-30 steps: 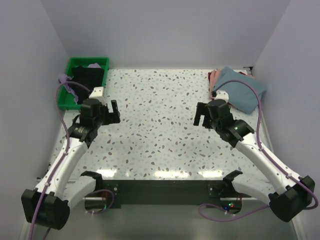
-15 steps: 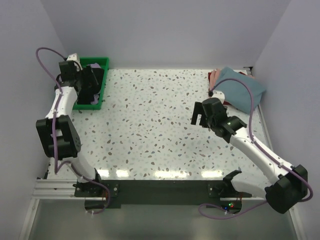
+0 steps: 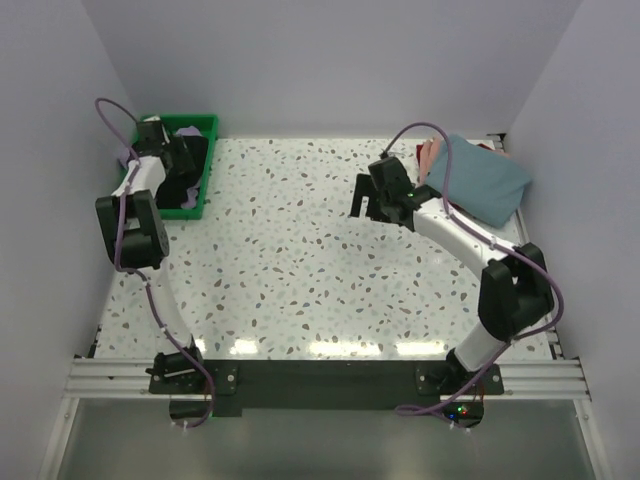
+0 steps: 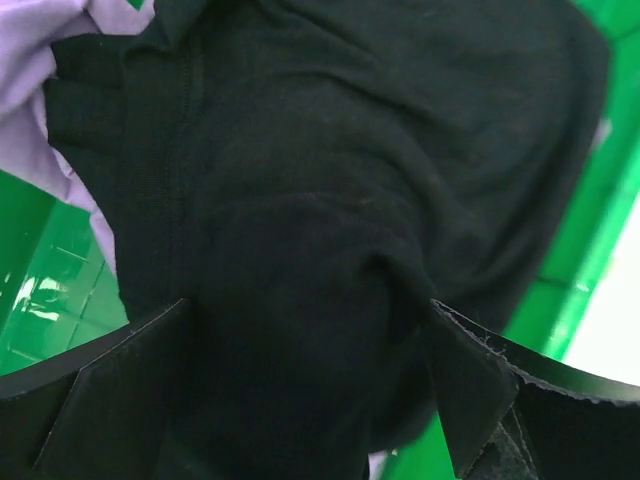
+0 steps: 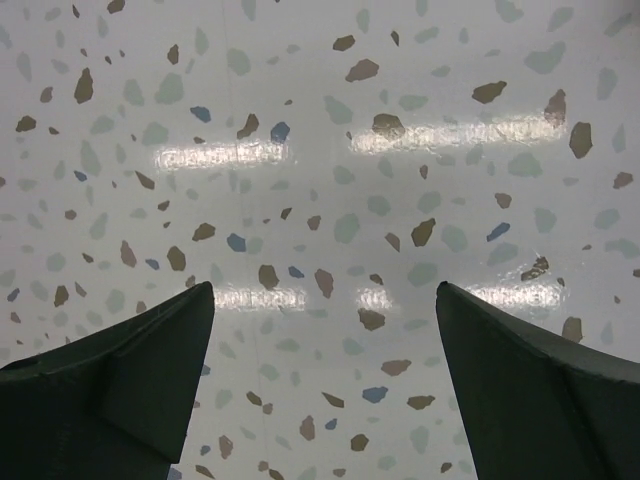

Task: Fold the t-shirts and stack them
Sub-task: Grab the tshirt from the pile

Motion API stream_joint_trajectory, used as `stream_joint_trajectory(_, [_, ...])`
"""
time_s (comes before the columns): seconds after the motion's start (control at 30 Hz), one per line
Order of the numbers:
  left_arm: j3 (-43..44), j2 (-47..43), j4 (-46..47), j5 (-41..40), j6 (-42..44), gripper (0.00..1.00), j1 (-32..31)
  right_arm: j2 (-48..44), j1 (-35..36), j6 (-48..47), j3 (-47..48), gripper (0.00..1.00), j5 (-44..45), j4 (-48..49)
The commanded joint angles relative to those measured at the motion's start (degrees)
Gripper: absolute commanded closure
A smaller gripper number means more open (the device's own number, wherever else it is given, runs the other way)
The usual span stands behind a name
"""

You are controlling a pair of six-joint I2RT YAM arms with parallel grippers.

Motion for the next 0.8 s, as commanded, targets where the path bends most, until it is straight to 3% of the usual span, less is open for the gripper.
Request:
stream_joint_trajectory(0.0, [4.6, 2.9, 2.3, -4.0, 2.1, 0.0, 0.3, 3.9, -1.2, 2.1, 5.6, 0.05, -4.2, 2.9])
stream_joint_trajectory(0.03, [6.4, 3.7, 1.9, -4.2, 2.1, 0.01, 0.3, 4.8, -1.5, 2.1, 6.3, 0.05, -4.9, 2.6])
stream_joint_trajectory(0.1, [8.5, 6.0, 0.3, -3.5, 2.9, 0.11, 0.3, 6.9, -1.8, 2.3, 8.2, 0.05, -5.5, 2.1])
stream_joint_trajectory(0.17, [10.1, 6.3, 0.0, -3.1, 2.9, 0.3, 0.3, 7.7, -1.9, 2.2, 9.6, 0.06, -6.0, 1.7])
stream_joint_trajectory(0.27, [9.8, 4.8, 1.1, -3.5, 1.8, 0.48, 0.3, 8.5, -2.1, 1.8, 10.3, 0.06, -6.3, 1.4])
stream_joint_trajectory(0.33, [9.3, 2.9, 1.9, -3.6, 1.2, 0.52, 0.3, 8.5, -2.1, 1.8, 10.2, 0.06, -6.6, 1.4])
stream_joint_trajectory(0.43, [8.4, -0.1, 3.0, -3.5, 0.2, 0.74, 0.2, 8.4, -2.1, 1.8, 9.6, 0.06, -7.2, 2.1])
stream_joint_trajectory(0.77, [8.8, -11.2, 6.0, -2.8, 2.2, 0.99, 0.2, 4.8, -2.1, 2.4, 4.9, 0.07, -7.7, 4.9])
